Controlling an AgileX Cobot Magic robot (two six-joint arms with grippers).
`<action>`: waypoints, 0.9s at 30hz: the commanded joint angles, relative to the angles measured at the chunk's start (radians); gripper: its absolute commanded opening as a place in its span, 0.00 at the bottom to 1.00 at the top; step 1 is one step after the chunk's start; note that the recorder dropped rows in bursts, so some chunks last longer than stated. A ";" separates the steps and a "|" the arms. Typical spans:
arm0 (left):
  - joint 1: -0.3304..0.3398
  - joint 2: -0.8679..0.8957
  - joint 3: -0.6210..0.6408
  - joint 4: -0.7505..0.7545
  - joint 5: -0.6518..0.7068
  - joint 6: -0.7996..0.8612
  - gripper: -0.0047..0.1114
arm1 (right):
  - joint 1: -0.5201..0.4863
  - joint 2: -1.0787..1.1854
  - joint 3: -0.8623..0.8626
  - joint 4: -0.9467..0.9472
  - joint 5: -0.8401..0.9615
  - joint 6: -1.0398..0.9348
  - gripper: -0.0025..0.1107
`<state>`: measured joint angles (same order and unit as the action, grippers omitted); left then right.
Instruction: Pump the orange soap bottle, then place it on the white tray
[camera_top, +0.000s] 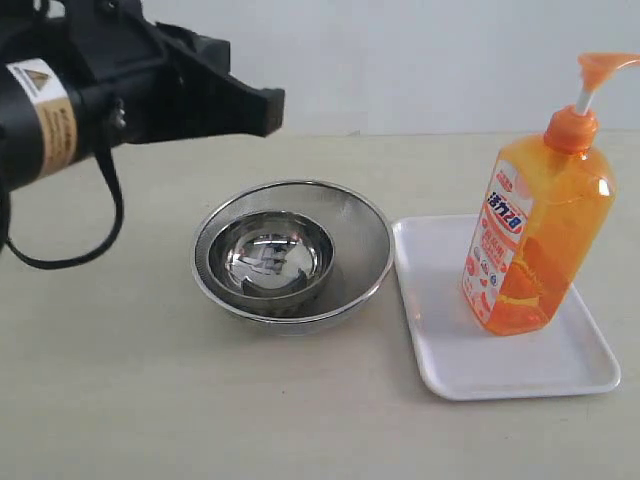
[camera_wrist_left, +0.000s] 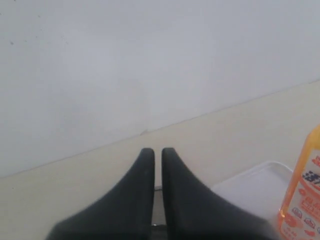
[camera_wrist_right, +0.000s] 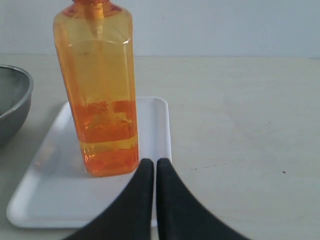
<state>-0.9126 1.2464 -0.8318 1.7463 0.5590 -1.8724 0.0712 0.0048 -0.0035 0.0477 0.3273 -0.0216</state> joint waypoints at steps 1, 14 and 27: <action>0.056 -0.078 0.004 -0.002 -0.060 0.008 0.08 | -0.003 -0.005 0.004 0.002 -0.006 0.000 0.02; 0.423 -0.381 0.192 -0.002 -0.663 0.063 0.08 | -0.003 -0.005 0.004 0.002 -0.006 0.000 0.02; 0.664 -0.714 0.462 -0.002 -0.772 0.057 0.08 | -0.003 -0.005 0.004 0.002 -0.006 0.000 0.02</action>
<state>-0.2798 0.5926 -0.4166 1.7466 -0.2096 -1.8201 0.0712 0.0048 -0.0035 0.0494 0.3273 -0.0216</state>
